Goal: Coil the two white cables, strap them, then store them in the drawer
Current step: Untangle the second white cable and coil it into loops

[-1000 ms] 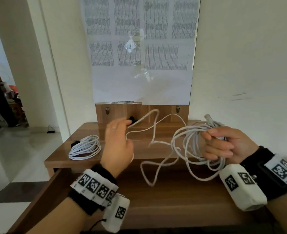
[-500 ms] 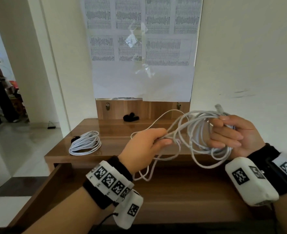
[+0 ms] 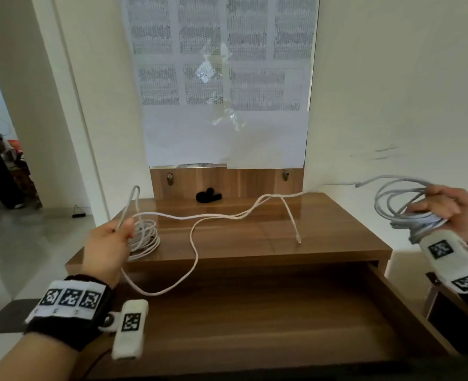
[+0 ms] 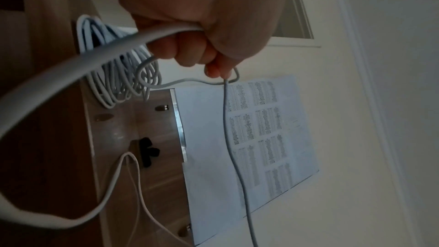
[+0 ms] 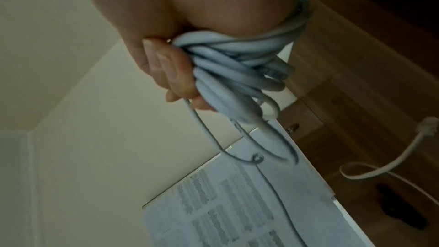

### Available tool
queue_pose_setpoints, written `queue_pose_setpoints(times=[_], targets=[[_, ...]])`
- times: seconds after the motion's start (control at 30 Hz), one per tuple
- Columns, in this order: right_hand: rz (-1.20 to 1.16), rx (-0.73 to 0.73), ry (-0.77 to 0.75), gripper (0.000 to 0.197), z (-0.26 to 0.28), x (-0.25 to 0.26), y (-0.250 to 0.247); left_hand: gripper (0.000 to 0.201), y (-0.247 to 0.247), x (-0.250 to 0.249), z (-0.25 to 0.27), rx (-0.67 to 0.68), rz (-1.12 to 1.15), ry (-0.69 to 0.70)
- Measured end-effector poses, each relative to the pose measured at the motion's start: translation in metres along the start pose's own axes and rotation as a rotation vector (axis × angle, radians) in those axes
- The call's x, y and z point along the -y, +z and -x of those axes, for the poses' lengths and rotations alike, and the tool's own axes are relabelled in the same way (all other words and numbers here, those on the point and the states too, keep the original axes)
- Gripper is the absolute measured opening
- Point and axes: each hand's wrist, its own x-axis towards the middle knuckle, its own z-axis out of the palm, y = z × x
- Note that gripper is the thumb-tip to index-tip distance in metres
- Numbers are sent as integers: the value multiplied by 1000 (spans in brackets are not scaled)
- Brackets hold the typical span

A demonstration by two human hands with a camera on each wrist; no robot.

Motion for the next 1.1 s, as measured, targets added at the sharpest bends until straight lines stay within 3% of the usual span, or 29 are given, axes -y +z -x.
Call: queue_pose_setpoints(times=[0.07,0.1,0.27,0.33,0.4,0.47,0.53,0.63,0.7,0.77,0.83,0.93,1.0,1.1], targets=[[-198,45,39,16,-4,-18,19,38,6,1,3,26,36,-15],[-176,-48,-12,4,-2,-21,33,39,6,-1,5,58,41,-8],[-150,-148,-49,10,6,-43,75,35,12,-27,27,347,2,137],[-125,-125,-22,7,8,-48,84,30,17,-34,29,326,-192,179],[-122,-39,-12,2,11,-53,93,15,23,-38,29,322,-304,100],[-72,40,12,8,14,-58,106,38,33,-44,34,345,-400,4],[21,100,13,19,19,-65,123,64,49,-57,50,373,-429,76],[100,217,6,24,27,-76,148,64,79,-89,91,488,-183,289],[157,284,8,24,34,-81,164,72,99,-103,110,558,-229,367],[180,328,18,26,40,-81,174,85,115,-110,114,533,-203,358],[178,373,30,26,46,-79,178,98,120,-110,106,424,-183,361],[166,549,101,18,49,-73,177,108,120,-109,93,249,-620,517],[132,764,215,17,48,-73,177,93,123,-115,92,268,-685,629],[113,917,303,20,47,-75,181,13,121,-120,87,507,-213,581]])
